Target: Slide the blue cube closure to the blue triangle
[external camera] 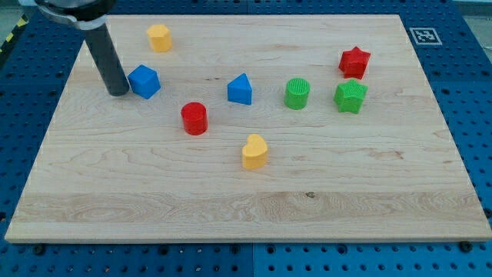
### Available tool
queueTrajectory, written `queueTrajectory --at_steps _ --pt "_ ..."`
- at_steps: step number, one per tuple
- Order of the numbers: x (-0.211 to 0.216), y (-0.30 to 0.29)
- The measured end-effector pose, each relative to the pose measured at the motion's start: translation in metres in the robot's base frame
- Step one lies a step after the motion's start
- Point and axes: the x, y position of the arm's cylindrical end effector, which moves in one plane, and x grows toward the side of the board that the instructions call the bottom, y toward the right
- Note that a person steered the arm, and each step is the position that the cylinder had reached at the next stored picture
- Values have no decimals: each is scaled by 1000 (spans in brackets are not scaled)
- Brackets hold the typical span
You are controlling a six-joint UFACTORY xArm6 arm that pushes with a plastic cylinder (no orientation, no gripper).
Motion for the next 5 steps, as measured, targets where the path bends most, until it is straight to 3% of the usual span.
queueTrajectory --at_steps 3,4,5 --pt "-1 53" --pt "-4 51" --pt "-40 21"
